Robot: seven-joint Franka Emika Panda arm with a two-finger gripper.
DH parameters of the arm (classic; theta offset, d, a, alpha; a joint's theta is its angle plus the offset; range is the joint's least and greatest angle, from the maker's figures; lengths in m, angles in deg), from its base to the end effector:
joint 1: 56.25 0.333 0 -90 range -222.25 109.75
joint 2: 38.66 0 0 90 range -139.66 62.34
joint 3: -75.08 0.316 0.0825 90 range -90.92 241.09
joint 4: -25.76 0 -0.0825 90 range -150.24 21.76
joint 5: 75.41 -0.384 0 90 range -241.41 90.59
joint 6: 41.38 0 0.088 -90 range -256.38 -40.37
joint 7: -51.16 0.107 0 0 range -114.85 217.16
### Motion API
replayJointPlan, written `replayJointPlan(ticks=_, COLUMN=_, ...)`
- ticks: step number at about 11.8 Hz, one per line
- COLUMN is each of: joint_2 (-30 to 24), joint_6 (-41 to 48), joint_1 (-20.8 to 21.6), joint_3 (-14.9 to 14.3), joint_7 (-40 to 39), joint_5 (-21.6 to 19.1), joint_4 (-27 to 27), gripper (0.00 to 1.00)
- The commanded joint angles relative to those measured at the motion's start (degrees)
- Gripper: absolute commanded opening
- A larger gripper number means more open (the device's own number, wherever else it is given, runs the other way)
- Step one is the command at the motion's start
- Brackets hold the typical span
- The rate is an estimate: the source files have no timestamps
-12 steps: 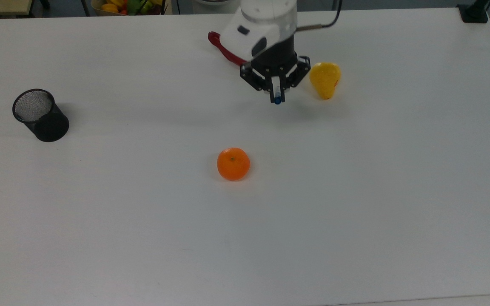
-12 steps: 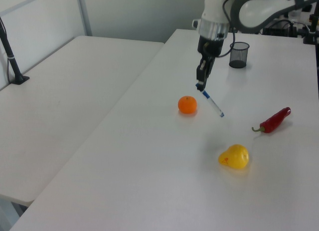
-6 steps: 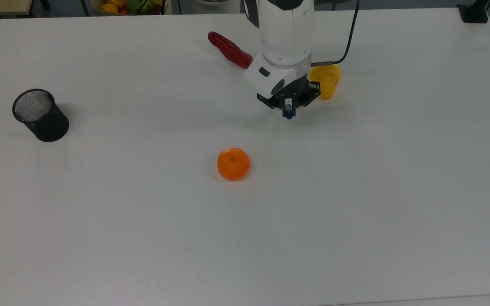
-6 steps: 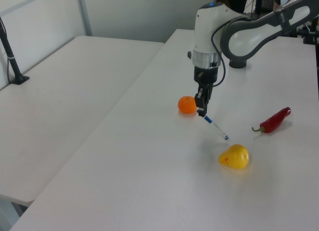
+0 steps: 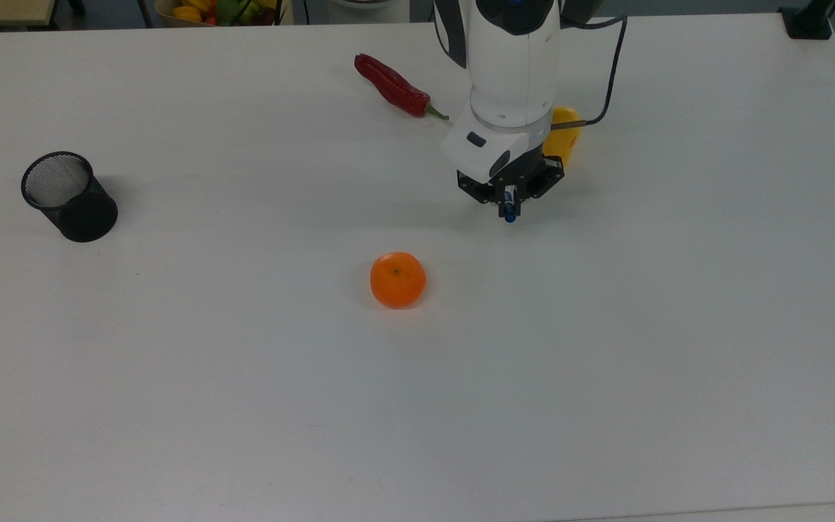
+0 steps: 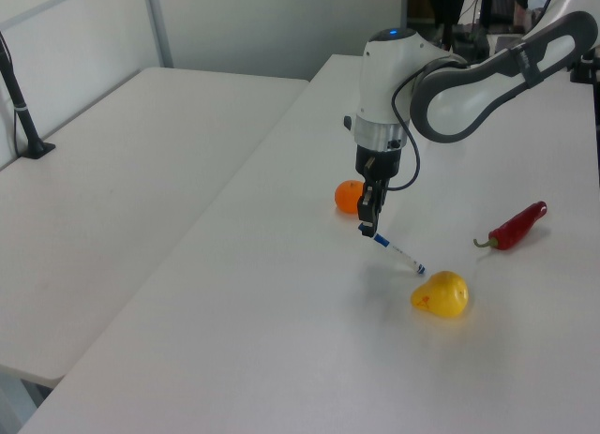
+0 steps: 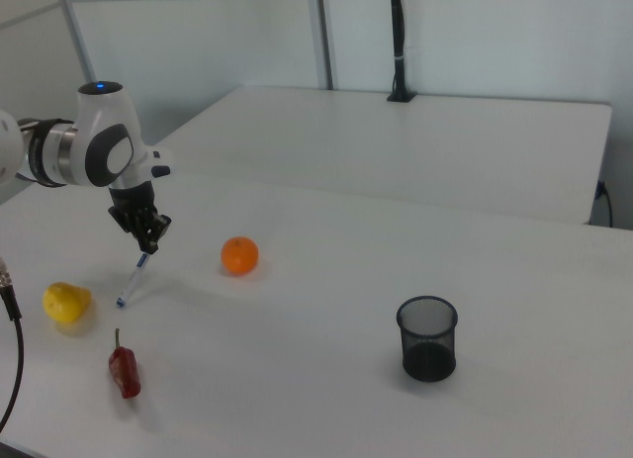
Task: Take marker pen
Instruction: 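Lay the marker flat on the table and open the gripper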
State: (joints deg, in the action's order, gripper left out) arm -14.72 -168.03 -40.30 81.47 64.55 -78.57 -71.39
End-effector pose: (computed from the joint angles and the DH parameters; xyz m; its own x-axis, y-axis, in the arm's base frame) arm 0.6247 0.2503 0.3644 0.9914 0.1091 0.0728 0.1168 -0.9868 -0.1122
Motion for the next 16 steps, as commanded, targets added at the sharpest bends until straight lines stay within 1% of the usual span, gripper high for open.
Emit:
replayJointPlan(ticks=1, joint_2=2.3, joint_6=-5.4, joint_1=0.7, joint_3=-0.2, joint_7=2.1, joint_5=3.1, joint_4=0.0, gripper=0.01)
replayJointPlan(ticks=9, joint_2=4.8, joint_6=-5.9, joint_1=1.3, joint_3=-0.2, joint_7=2.3, joint_5=5.5, joint_4=-0.2, gripper=0.02)
replayJointPlan(ticks=10, joint_2=4.8, joint_6=-5.8, joint_1=1.3, joint_3=-0.3, joint_7=2.3, joint_5=5.5, joint_4=-0.2, gripper=0.12)
replayJointPlan(ticks=12, joint_2=4.6, joint_6=-5.8, joint_1=1.1, joint_3=-0.2, joint_7=2.3, joint_5=5.4, joint_4=-0.2, gripper=0.34)
replayJointPlan(ticks=13, joint_2=4.6, joint_6=-5.8, joint_1=1.2, joint_3=-0.2, joint_7=2.2, joint_5=5.5, joint_4=-0.2, gripper=0.57)
replayJointPlan(ticks=14, joint_2=4.5, joint_6=-5.8, joint_1=1.1, joint_3=-0.3, joint_7=2.2, joint_5=5.5, joint_4=-0.2, gripper=0.76)
replayJointPlan(ticks=16, joint_2=4.1, joint_6=-5.5, joint_1=0.9, joint_3=-0.2, joint_7=2.3, joint_5=5.4, joint_4=-0.2, gripper=1.0)
